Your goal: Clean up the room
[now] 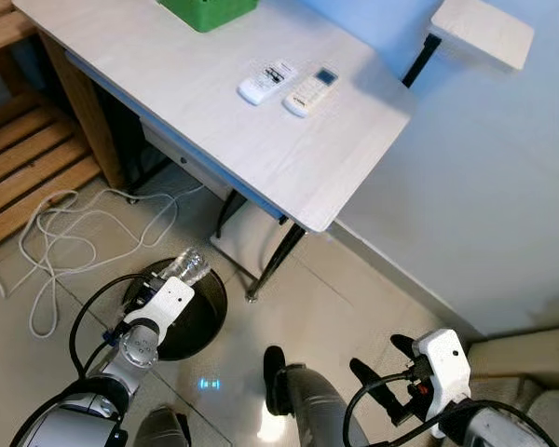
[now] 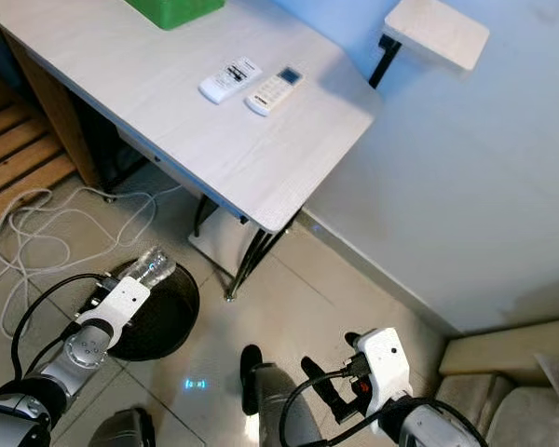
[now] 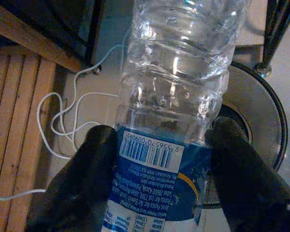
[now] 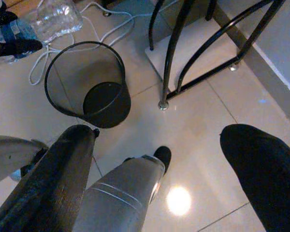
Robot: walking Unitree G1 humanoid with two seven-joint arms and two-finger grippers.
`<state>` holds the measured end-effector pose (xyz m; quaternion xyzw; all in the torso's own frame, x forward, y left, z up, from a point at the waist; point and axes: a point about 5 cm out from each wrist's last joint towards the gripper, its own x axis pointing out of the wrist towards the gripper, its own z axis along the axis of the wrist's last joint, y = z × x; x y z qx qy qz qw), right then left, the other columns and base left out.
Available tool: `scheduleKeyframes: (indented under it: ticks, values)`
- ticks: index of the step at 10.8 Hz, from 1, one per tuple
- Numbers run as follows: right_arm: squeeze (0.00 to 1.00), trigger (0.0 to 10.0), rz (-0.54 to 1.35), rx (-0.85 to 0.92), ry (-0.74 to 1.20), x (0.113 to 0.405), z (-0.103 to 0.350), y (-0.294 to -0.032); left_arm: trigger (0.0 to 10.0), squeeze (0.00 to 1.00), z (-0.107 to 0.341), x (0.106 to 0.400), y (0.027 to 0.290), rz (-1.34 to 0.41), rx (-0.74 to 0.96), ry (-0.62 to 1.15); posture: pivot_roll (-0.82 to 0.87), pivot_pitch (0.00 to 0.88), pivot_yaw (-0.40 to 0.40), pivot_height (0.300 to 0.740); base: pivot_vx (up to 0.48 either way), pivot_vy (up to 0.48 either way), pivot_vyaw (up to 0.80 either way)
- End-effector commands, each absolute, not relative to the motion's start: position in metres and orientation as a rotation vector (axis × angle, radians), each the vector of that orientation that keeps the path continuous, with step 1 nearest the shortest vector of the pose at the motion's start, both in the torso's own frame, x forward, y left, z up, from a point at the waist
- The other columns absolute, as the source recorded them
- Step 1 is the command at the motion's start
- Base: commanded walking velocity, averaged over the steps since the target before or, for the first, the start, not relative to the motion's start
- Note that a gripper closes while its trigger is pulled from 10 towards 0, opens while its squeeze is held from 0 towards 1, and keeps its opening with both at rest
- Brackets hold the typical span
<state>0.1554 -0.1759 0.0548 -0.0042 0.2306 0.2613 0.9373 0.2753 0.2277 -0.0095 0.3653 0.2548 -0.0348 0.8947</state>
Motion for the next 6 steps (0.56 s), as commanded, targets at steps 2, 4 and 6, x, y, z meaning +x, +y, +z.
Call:
scheduleKeyframes:
  ticks: [2, 4, 6]
  values:
    - [0.0, 10.0, 0.51, -0.011, 0.498, 0.1506, 0.0544, -0.1835, 10.0, 1.0, -0.0142, 0.2703, 0.2279, -0.079, 0.792, 0.547, -0.32, 0.337, -0.188, 0.74, 0.0, 0.0, 0.0]
    - [0.0, 10.0, 0.51, -0.012, 0.498, 0.1509, 0.0546, -0.1837, 10.0, 1.0, -0.0146, 0.2694, 0.2296, -0.082, 0.77, 0.557, -0.32, 0.34, -0.191, 0.74, 0.0, 0.0, 0.0]
    - [0.0, 10.0, 0.508, -0.014, 0.493, 0.1546, 0.0527, -0.1834, 10.0, 1.0, -0.0125, 0.2709, 0.232, -0.039, 0.723, 0.553, -0.3, 0.324, -0.175, 0.74, 0.0, 0.0, 0.0]
